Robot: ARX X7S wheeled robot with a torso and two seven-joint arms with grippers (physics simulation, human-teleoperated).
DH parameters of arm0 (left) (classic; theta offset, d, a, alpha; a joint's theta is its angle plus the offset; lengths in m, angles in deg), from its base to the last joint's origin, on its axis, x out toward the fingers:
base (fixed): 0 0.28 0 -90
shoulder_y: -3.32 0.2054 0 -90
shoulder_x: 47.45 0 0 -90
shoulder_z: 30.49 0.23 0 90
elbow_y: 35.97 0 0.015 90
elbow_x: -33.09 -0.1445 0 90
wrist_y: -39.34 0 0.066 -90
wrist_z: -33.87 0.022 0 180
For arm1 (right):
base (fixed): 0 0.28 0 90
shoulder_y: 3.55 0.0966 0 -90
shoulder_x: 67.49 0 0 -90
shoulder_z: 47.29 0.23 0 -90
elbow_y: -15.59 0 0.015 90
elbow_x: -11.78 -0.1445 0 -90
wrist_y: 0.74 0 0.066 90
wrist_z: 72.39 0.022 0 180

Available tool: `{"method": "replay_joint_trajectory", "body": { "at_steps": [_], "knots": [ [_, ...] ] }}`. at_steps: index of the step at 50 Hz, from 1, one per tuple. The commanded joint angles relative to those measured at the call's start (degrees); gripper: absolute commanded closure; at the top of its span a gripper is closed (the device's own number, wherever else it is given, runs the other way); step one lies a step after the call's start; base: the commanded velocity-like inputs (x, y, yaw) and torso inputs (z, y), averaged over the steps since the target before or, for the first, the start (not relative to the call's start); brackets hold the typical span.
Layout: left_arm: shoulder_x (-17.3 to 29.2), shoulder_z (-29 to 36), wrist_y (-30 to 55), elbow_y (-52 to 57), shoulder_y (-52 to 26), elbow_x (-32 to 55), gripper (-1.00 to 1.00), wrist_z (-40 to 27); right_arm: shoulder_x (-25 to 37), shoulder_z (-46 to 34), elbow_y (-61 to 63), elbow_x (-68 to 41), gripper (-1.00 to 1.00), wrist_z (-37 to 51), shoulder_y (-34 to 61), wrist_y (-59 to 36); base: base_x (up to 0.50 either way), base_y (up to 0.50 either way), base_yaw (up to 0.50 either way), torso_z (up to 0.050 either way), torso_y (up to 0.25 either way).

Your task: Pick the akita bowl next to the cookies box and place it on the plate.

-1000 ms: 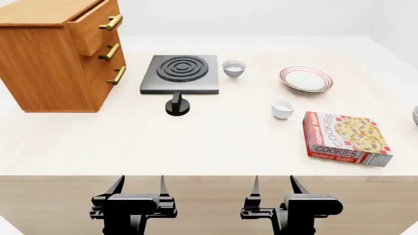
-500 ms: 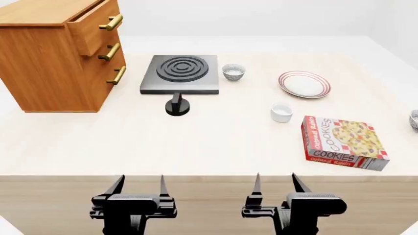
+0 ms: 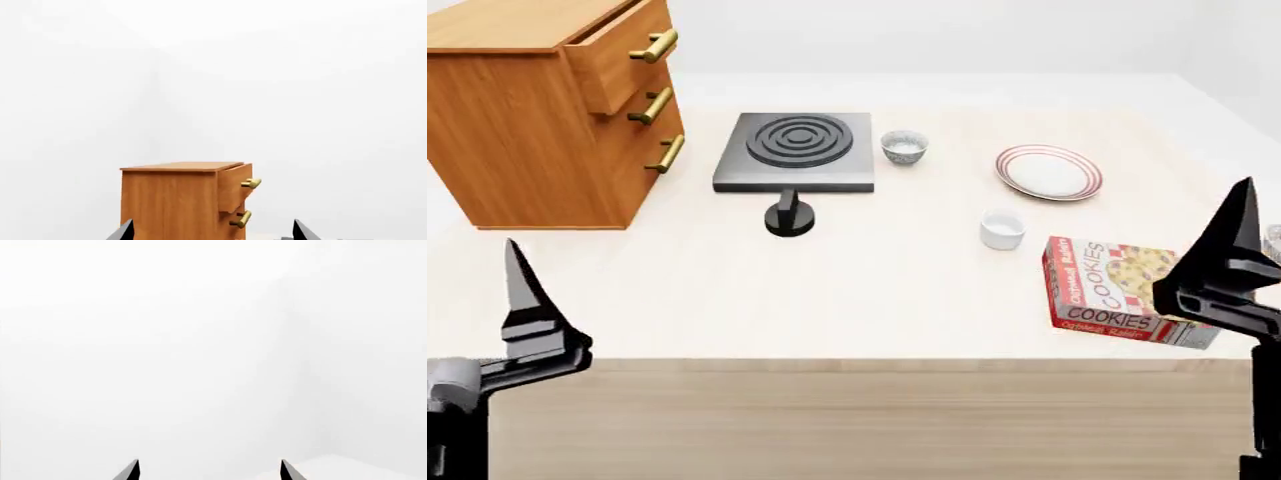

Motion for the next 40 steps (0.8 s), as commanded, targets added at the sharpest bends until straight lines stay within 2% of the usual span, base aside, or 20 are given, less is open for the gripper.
{"method": "replay_joint_trajectory", "body": {
  "at_steps": [1,4,25,40],
  "knots": [
    [18.66,-12.52,-4.09,12.41,11.85,14.01,-1.0,-21.36,7.0,16.95,10.43,-14.47,-1.0,5.71,2.12,-6.04,0.0,0.0,0.0,0.0,0.0],
    [22.16,-13.02,-5.93,12.26,14.37,15.65,-1.0,-25.4,7.13,17.83,10.21,-15.05,-1.0,5.63,1.7,-5.37,0.0,0.0,0.0,0.0,0.0],
    [28.9,-12.47,-10.6,11.8,19.36,16.71,-1.0,-33.08,6.28,15.6,8.92,-13.02,-1.0,4.21,0.31,-2.26,0.0,-0.01,0.0,0.0,0.0],
    [30.04,-11.97,-11.97,11.28,20.62,16.5,-1.0,-34.49,6.81,14.74,8.58,-13.52,-1.0,4.16,-0.2,-1.73,0.0,-0.49,0.0,0.0,0.0]
  ]
}}
